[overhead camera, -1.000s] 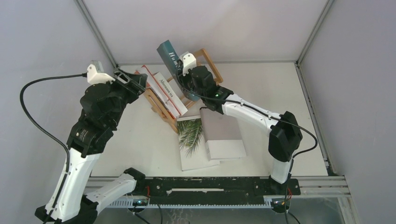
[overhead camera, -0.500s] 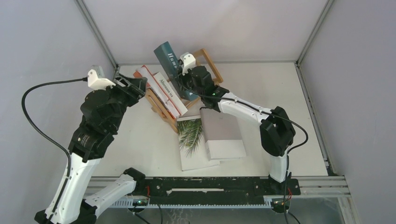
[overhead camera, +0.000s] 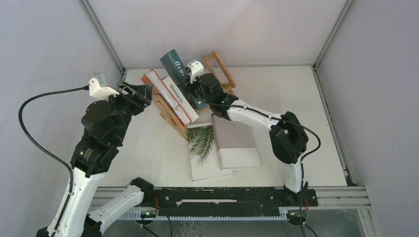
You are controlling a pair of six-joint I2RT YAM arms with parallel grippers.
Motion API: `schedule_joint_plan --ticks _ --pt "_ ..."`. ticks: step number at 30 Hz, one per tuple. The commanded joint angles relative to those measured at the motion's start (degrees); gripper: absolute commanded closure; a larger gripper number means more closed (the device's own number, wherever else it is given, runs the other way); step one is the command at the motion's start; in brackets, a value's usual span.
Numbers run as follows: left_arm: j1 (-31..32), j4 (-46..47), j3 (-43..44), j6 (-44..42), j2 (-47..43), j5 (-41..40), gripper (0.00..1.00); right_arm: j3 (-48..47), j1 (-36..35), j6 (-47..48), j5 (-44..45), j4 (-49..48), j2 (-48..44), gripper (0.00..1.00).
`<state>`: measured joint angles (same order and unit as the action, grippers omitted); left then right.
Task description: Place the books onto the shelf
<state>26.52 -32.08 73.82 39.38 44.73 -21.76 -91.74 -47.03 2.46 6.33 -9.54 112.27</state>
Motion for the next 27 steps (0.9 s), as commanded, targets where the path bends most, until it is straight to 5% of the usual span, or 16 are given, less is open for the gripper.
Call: schedule_joint_plan --ticks 1,18,27 --pt "-0.51 2.84 -1.71 -1.42 -0.71 0.31 0.36 0.19 -0.86 -0.14 -0.18 -5.23 0.11 0.78" --pt "-0.6 3.5 -4.07 -0.73 -2.12 -0.13 0.36 0.52 -1.58 -0.79 -0.87 -5.27 1.79 0.75" --pt "-0.57 3.91 -4.56 -0.01 -2.2 -0.04 0.36 1.04 -1.56 -1.01 -1.23 -4.71 1.11 0.47"
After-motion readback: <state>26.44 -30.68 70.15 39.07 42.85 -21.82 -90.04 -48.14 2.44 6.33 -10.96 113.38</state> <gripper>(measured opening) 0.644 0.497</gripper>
